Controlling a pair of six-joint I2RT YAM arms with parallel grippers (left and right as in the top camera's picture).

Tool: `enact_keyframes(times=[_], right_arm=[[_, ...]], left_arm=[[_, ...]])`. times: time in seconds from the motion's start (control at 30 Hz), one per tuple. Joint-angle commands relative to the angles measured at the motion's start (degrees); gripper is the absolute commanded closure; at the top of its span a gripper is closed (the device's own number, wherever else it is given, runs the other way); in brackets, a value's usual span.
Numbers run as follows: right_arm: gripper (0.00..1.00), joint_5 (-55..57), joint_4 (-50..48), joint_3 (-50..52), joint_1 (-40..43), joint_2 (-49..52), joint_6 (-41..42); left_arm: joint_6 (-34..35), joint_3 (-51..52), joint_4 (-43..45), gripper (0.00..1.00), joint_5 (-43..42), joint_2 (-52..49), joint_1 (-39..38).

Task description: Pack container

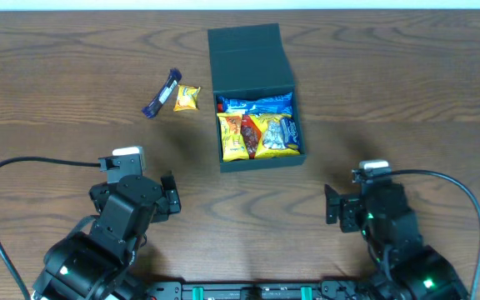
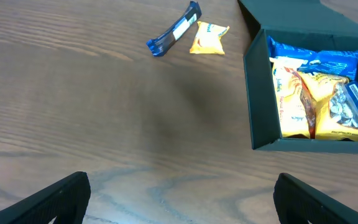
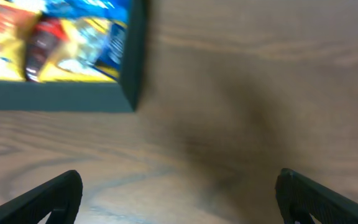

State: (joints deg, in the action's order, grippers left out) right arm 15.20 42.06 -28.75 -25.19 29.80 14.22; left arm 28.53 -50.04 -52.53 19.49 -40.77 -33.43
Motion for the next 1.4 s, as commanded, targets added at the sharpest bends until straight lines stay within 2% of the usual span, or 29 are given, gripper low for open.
enact_keyframes(times=[0.0,0.7,0.8,1.0,1.1,1.27,1.37], right_arm=[[0.01,7.37,-0.46,1.9,0.48,-0.22,2.91],[0.01,6.86,0.87,4.09,0.46,-0.17,2.91],[0.01,6.86,0.87,4.09,0.46,-0.17,2.91],[0.01,6.86,0.87,4.09,0.46,-0.17,2.91],[0.01,6.86,0.87,4.09,0.46,-0.17,2.91],[0.01,6.86,0.87,4.09,0.46,-0.17,2.91],[0.01,6.86,0.87,4.09,0.46,-0.17,2.91]], left_arm=[[0.42,0.07,-0.15,0.05,0.39,-0.04,0.13],[0.42,0.07,-0.15,0.05,0.39,-0.04,0.13],[-6.12,0.07,-1.88,0.05,5.31,-0.04,0.13],[-6.67,0.07,-3.74,0.05,4.85,-0.04,0.13],[-6.16,0.07,-1.88,0.05,4.55,-0.04,0.13],[-6.73,-0.66,7.91,0.05,4.09,-0.26,0.15],[-8.26,-3.91,8.57,0.05,3.08,-2.86,0.15]])
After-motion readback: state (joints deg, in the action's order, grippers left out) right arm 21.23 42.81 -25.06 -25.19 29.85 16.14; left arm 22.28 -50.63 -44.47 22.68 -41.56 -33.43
